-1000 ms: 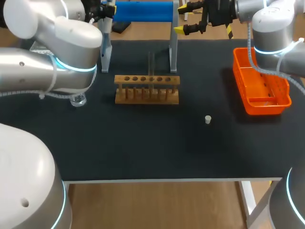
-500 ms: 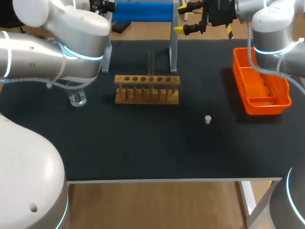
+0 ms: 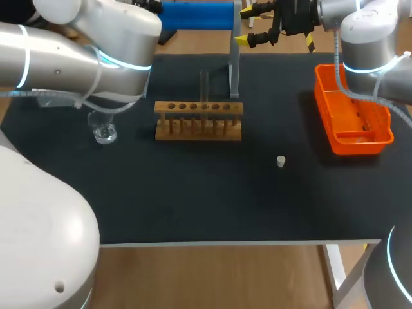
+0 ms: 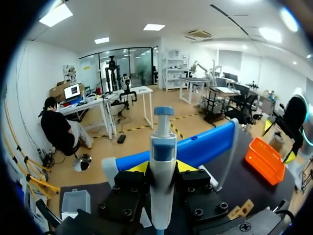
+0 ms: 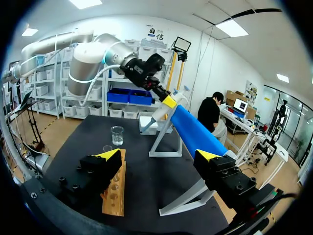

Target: Invert the test tube, pick up the pipette, mount the tip to pipette, aspirate from beaker and dispense into the tube, eject the tip, return the pipette, and cap with the stopper.

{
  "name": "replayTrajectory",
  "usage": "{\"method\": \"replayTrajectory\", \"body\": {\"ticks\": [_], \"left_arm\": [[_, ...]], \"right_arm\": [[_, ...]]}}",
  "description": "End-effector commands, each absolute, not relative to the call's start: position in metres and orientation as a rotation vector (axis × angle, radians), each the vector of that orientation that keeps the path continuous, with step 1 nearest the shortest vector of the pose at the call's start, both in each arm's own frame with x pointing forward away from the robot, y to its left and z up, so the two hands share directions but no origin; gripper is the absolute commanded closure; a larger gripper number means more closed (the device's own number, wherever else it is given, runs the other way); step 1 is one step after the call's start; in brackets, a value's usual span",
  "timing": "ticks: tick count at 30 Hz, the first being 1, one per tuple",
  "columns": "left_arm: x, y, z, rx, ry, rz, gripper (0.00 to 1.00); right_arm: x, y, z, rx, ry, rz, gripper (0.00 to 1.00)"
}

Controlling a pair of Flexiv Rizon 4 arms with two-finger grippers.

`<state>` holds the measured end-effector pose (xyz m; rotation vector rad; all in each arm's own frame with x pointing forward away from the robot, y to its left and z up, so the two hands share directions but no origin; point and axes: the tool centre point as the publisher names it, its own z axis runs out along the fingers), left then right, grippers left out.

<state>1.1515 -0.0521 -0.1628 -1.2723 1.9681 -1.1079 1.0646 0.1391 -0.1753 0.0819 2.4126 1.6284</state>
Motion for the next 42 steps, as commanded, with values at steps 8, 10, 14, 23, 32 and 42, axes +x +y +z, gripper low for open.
{"method": "replayTrajectory", "body": {"ticks": [8,10,14,23,32,42], "left_arm": [[1.158,-0.058,-0.172,-1.348,2.016,-1.019,1.0],[1.158,-0.058,-0.174,-1.358,2.014,-1.017,1.0],[1.159,-0.058,-0.178,-1.369,2.018,-1.009,1.0],[1.16,-0.057,-0.182,-1.381,2.022,-1.005,1.0],[1.157,-0.053,-0.176,-1.382,1.998,-1.006,1.0],[1.162,-0.048,-0.172,-1.4,1.982,-0.968,1.0]], "right_arm": [[1.065,0.139,-0.174,0.081,2.418,1.626,0.0],[1.065,0.139,-0.174,0.081,2.418,1.626,0.0],[1.065,0.139,-0.174,0.081,2.418,1.626,0.0],[1.065,0.139,-0.174,0.081,2.418,1.626,0.0],[1.065,0.139,-0.174,0.081,2.418,1.626,0.0],[1.065,0.139,-0.174,0.081,2.418,1.626,0.0]]}}
